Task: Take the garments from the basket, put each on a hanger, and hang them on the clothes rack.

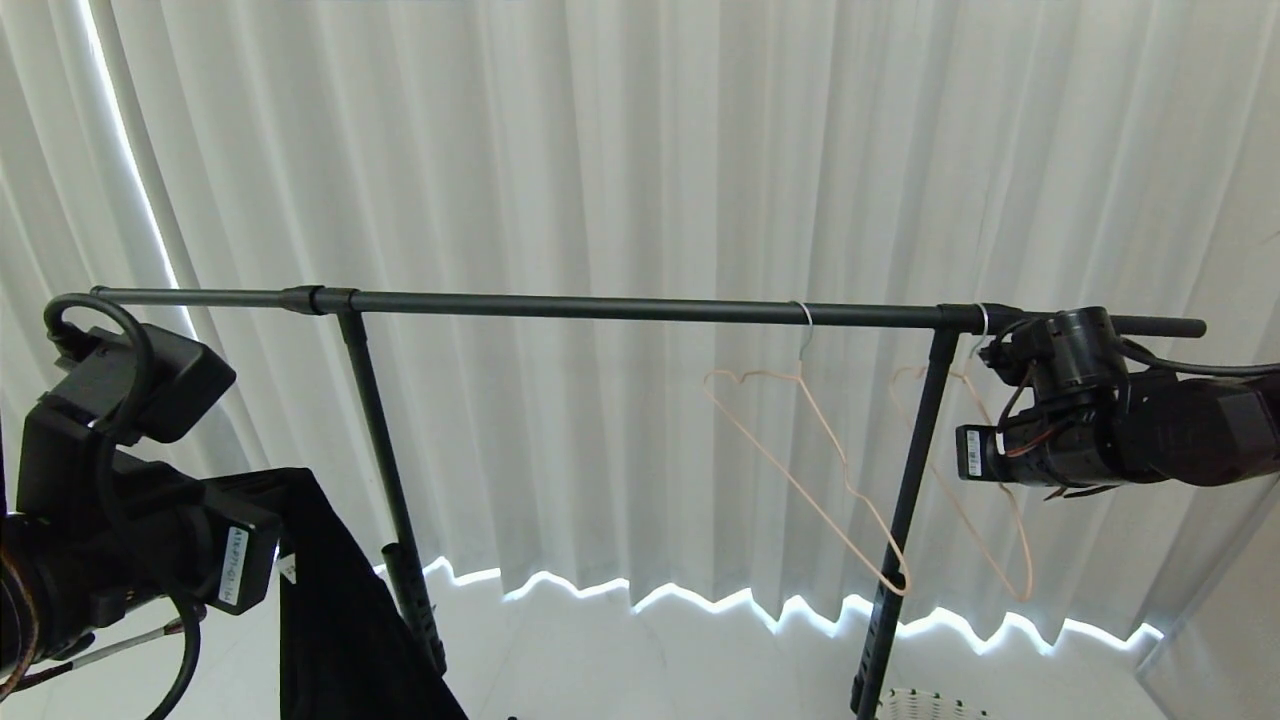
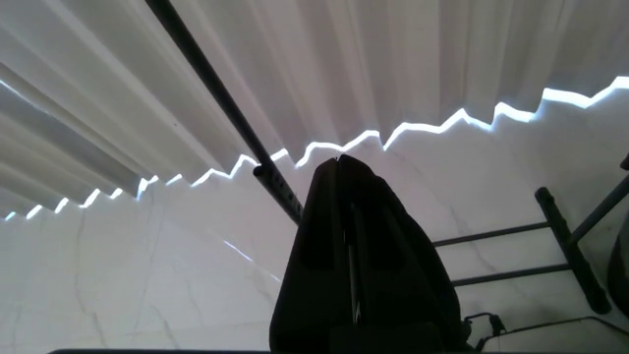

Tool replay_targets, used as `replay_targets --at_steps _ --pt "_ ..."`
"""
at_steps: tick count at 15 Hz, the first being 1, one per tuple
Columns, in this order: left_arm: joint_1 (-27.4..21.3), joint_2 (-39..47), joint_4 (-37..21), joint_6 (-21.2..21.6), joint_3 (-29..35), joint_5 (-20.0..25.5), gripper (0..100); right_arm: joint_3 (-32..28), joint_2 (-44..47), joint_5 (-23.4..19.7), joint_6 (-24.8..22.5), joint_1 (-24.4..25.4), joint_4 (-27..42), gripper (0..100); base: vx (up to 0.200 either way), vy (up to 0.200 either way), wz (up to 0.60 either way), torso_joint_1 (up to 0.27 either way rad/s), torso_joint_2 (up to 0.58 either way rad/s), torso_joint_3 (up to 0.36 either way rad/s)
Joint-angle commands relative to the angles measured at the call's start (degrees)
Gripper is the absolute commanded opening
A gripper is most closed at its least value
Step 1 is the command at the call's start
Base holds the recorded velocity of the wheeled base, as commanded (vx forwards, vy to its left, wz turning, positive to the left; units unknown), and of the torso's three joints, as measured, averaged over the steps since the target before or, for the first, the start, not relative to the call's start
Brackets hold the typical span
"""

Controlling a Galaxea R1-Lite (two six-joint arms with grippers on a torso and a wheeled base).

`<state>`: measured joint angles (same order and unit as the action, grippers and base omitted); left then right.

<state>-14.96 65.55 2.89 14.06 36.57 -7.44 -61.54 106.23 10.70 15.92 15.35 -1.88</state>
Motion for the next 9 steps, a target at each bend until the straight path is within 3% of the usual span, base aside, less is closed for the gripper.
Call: replay_targets --at_steps 1,9 --pt "0.0 0.1 0.0 0.0 0.0 0.0 0 -0.1 -0.1 0.0 0.0 0.0 -0.1 0 0.000 0.000 0.00 0.000 0.00 0.000" --pt "0.2 -0.5 0.1 -0.2 -0.4 -0.1 0 0.3 -6.1 0.3 0.5 0.2 -1.7 0 0.000 0.000 0.00 0.000 0.00 0.000"
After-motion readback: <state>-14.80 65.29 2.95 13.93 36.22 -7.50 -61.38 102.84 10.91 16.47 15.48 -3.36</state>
